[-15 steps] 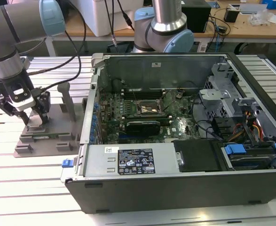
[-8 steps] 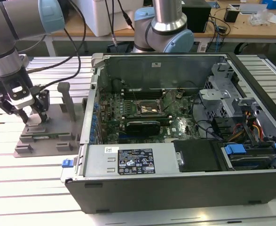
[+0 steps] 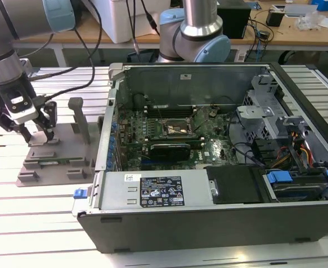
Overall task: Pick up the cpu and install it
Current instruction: 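Pick up the cpu and move it towards the insertion slot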
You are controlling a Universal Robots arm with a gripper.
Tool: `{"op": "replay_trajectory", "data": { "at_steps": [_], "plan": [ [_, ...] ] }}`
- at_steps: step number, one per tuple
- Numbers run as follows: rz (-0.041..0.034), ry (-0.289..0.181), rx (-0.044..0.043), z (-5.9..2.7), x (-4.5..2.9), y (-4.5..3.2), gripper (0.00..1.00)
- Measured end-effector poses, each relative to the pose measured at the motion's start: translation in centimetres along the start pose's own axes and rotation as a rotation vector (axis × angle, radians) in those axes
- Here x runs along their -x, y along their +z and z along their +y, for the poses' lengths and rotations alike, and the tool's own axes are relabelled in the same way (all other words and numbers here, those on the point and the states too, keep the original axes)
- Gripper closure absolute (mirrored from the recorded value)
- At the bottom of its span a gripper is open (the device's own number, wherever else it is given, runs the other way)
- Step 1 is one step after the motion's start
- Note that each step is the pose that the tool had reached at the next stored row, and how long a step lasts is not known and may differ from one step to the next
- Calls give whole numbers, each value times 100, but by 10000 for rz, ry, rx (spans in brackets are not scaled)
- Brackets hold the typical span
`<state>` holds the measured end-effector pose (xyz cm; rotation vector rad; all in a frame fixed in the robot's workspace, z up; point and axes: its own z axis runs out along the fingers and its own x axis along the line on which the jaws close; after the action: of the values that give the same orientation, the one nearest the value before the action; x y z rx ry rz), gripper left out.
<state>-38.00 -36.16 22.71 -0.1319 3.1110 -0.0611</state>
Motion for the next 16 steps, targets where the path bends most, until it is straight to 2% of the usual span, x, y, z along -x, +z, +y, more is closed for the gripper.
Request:
{"op": "replay_trajectory", "data": {
  "at_steps": [2,5,16],
  "plan": [
    [1,0,0,-3,2,-87,45],
    [0,0,0,-7,4,-173,45],
    [0,0,0,-11,7,-274,45]
  ]
}}
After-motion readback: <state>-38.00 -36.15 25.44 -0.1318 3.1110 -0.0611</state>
